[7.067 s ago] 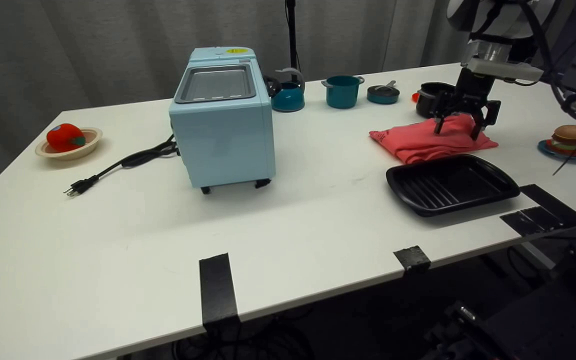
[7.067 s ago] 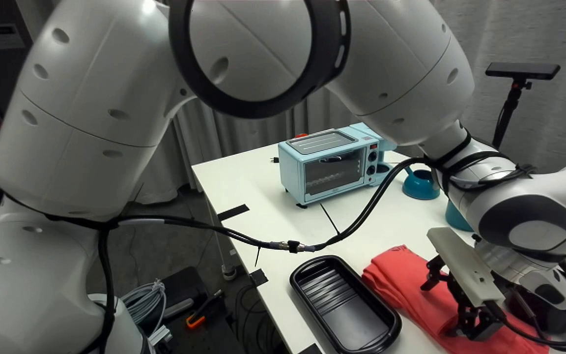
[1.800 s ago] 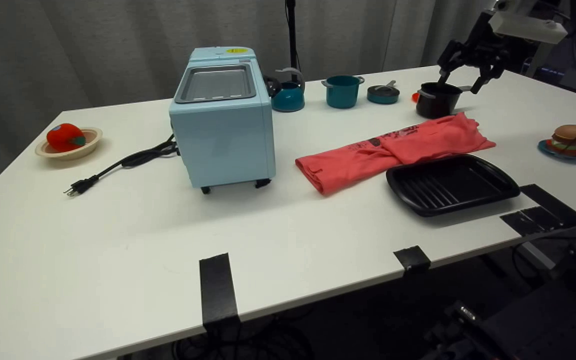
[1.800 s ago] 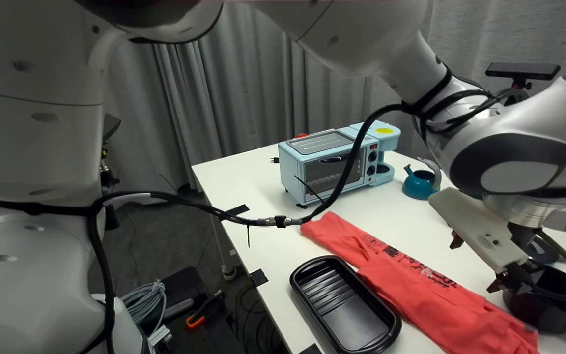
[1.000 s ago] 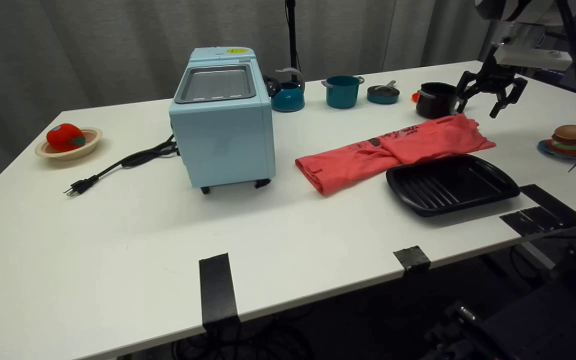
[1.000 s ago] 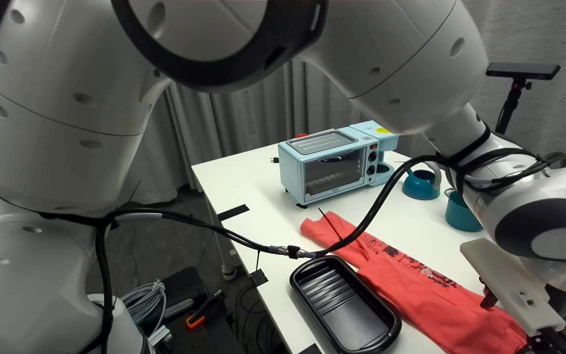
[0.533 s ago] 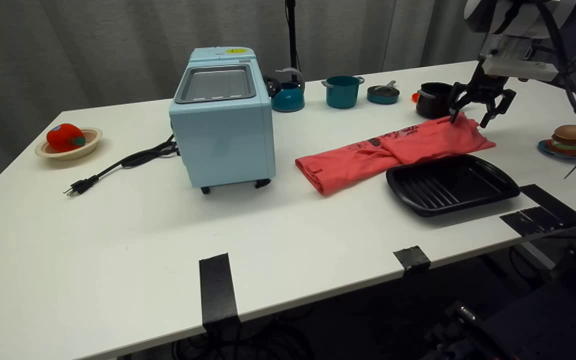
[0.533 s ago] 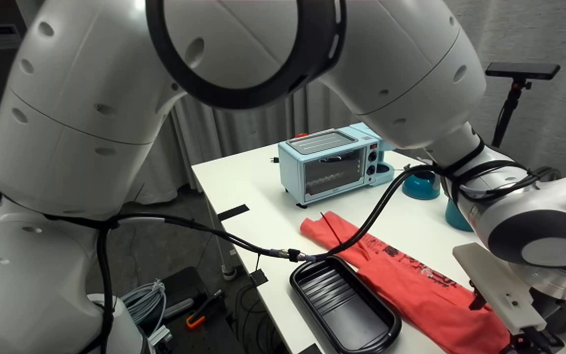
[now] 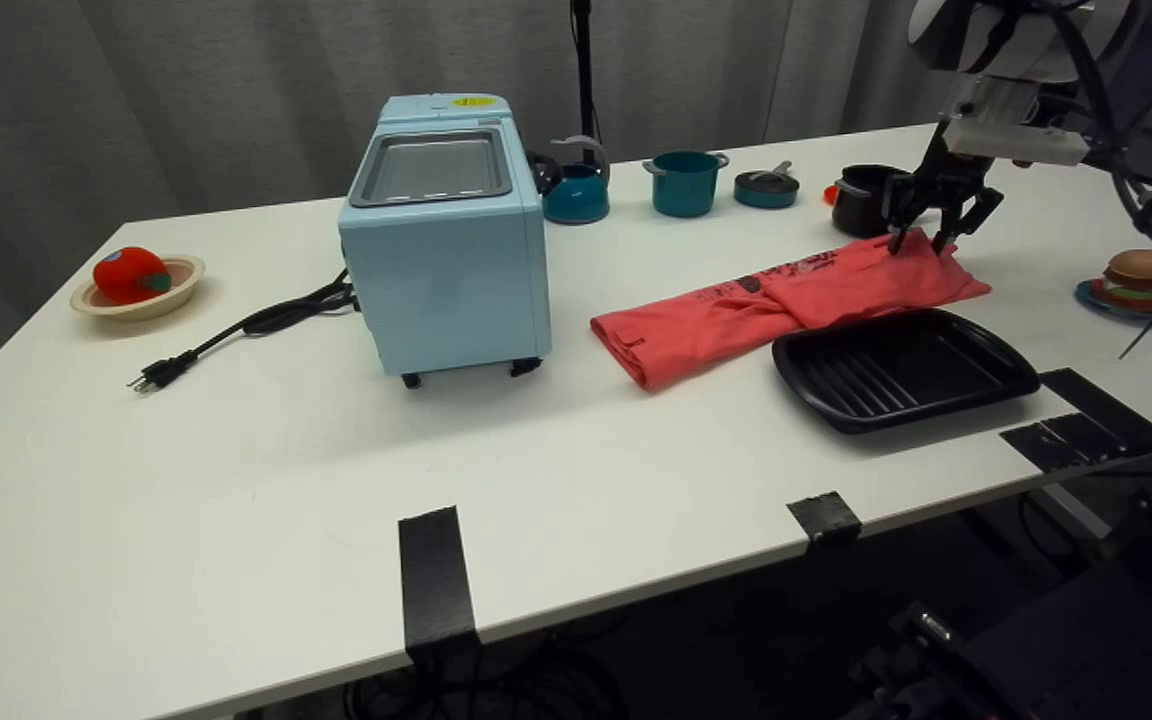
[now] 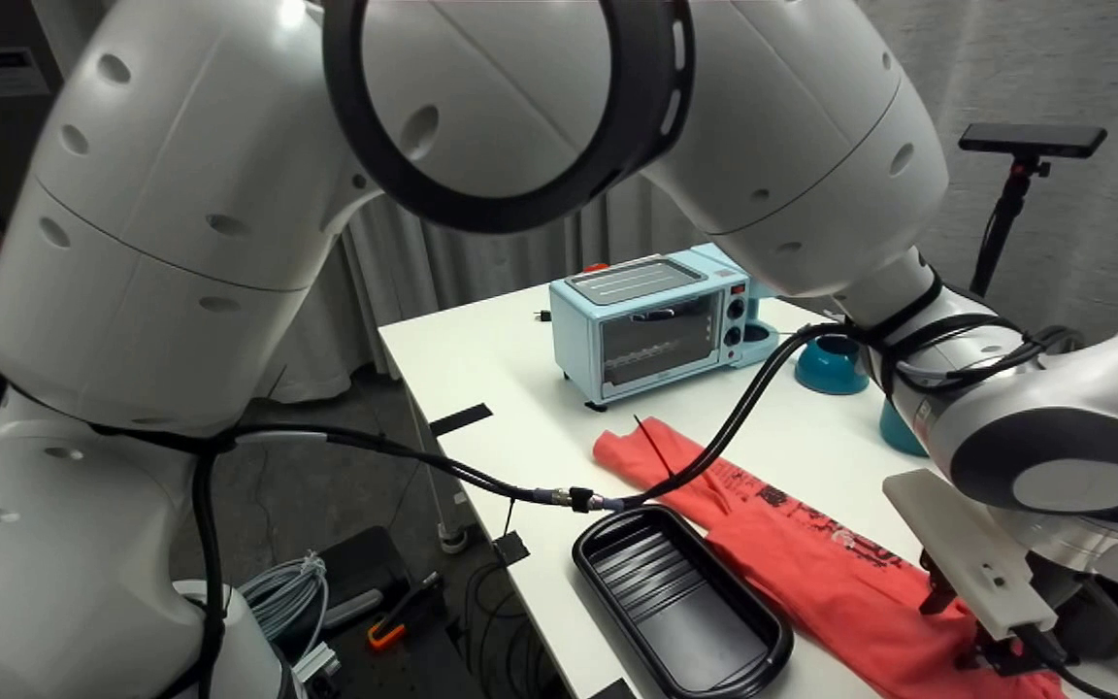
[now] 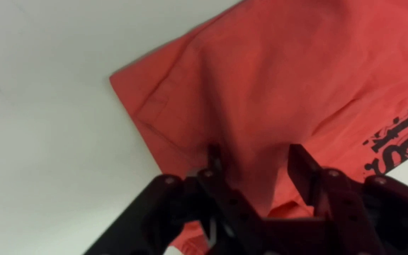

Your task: Unfold the shirt

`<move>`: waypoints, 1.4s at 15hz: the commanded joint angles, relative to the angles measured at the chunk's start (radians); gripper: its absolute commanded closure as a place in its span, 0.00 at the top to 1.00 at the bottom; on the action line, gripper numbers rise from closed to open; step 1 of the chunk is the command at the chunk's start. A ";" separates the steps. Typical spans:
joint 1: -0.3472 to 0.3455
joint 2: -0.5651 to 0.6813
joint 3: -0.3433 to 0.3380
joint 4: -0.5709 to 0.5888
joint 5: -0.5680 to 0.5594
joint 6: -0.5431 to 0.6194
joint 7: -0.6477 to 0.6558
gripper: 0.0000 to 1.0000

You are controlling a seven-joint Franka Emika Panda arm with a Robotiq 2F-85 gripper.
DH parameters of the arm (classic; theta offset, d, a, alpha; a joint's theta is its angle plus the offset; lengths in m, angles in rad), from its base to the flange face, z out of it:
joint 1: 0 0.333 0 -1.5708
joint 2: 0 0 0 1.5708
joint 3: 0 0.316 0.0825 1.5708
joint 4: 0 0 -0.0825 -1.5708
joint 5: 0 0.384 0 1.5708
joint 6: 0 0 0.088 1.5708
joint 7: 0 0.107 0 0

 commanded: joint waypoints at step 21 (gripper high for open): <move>0.129 -0.434 0.156 -0.376 0.074 0.135 -0.090 0.01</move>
